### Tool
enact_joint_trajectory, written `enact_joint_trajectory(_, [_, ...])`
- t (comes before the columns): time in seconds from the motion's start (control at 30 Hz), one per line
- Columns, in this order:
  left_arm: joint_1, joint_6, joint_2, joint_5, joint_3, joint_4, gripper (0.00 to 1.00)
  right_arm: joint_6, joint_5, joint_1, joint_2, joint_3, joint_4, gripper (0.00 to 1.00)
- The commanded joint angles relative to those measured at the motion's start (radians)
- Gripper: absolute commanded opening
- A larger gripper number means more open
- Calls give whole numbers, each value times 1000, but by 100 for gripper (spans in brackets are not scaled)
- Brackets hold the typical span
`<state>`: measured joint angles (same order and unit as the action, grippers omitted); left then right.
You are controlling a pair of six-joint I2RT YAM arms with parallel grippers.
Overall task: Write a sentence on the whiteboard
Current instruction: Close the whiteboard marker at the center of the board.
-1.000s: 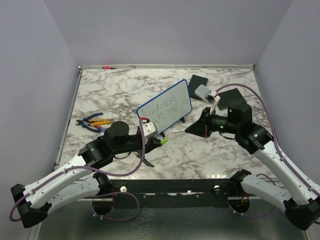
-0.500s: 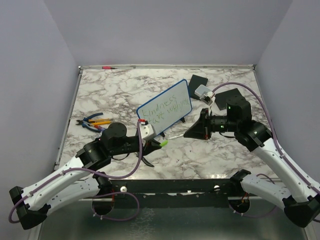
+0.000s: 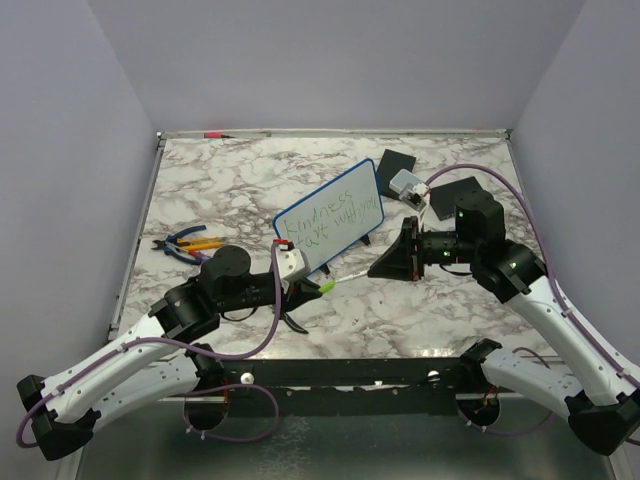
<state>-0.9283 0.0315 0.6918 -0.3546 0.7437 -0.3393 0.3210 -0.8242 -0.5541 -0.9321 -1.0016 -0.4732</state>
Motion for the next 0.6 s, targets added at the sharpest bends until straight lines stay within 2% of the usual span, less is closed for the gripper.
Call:
enact_joint_trajectory(0.0, [5,11,-8,-24,-9,-7,0,-4,-55,5,-13,-5,-13,1])
enact_joint_trajectory(0.57, [4,16,-14,-43,-6,-6,0,-13,-62,5,-40,-9,-22,1])
